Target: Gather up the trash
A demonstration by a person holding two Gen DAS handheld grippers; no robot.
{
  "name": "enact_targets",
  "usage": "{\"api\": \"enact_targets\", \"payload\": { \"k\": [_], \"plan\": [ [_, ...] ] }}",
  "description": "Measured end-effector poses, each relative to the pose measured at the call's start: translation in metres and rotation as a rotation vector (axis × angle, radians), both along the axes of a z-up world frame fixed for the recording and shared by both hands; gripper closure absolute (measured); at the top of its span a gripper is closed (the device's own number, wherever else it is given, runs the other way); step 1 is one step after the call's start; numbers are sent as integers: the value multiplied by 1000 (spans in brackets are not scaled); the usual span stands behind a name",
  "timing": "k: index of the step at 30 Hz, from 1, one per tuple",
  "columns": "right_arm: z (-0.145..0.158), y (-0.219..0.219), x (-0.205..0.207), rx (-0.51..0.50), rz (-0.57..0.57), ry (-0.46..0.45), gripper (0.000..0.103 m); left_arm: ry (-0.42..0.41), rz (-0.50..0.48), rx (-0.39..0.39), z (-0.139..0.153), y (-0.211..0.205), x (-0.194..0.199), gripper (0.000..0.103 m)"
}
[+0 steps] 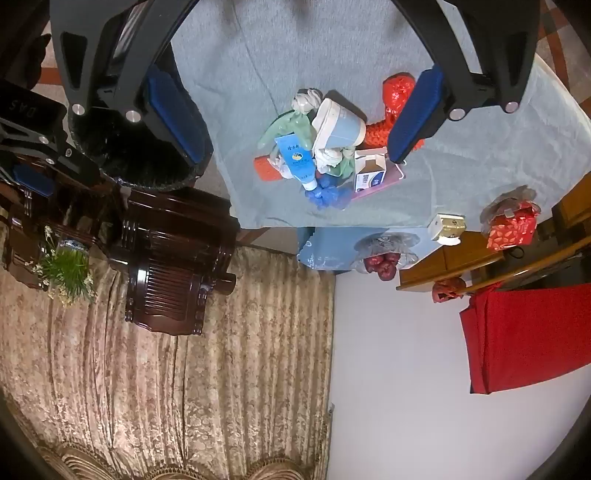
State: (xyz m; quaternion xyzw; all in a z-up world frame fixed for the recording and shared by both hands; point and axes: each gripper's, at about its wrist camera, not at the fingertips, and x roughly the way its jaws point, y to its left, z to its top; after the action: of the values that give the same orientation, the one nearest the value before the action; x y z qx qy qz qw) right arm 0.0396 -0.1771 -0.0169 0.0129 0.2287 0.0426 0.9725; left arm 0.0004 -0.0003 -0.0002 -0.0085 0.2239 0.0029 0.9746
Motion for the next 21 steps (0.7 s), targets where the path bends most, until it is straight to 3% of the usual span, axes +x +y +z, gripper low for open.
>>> {"api": "enact_targets", "payload": {
  "k": [21],
  "plan": [
    [-3,0,1,-4,2,3,5,-5,14,-5,0,6,2,6]
  ]
}}
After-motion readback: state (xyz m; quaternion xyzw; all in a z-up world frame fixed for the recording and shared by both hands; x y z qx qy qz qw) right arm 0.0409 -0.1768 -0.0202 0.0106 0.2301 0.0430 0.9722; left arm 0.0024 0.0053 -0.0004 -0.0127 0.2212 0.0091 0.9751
